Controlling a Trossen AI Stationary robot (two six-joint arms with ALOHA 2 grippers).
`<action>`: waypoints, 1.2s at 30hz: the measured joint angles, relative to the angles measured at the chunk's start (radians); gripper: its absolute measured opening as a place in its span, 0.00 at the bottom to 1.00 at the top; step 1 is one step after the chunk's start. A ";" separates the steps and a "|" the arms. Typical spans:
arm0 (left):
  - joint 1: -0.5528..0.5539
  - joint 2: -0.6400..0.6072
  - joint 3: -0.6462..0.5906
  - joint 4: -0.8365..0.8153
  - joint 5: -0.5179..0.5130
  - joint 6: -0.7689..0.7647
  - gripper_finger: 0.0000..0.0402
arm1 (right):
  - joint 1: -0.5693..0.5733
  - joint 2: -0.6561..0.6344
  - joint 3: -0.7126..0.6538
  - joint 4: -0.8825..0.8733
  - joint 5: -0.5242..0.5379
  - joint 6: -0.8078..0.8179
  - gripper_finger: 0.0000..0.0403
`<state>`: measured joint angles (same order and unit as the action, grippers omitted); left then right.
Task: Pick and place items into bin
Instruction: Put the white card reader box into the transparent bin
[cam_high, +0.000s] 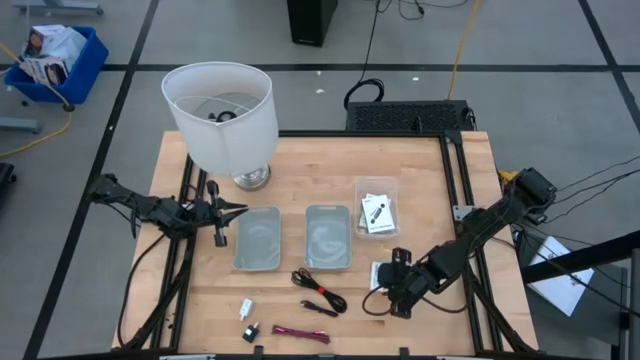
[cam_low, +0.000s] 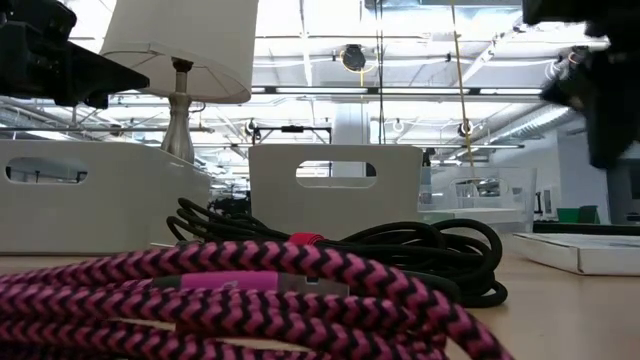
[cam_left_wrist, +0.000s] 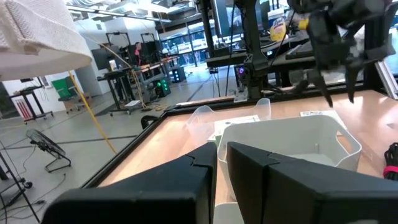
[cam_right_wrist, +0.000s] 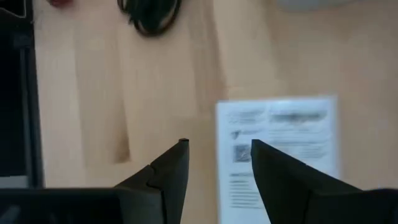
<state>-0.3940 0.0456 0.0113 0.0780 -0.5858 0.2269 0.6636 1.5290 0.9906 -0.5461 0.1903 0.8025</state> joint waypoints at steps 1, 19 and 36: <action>0.000 0.000 0.000 0.000 0.000 0.003 0.12 | -0.003 -0.003 0.024 -0.051 0.024 -0.020 0.41; 0.000 0.000 0.000 0.000 0.000 0.027 0.12 | -0.181 -0.004 -0.044 -0.251 -0.192 -0.146 0.41; 0.000 0.000 0.000 0.000 0.000 0.027 0.12 | -0.180 -0.010 -0.231 0.047 -0.207 -0.134 0.41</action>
<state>-0.3943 0.0456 0.0113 0.0776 -0.5858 0.2539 0.4835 1.5186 0.7591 -0.4996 -0.0166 0.6687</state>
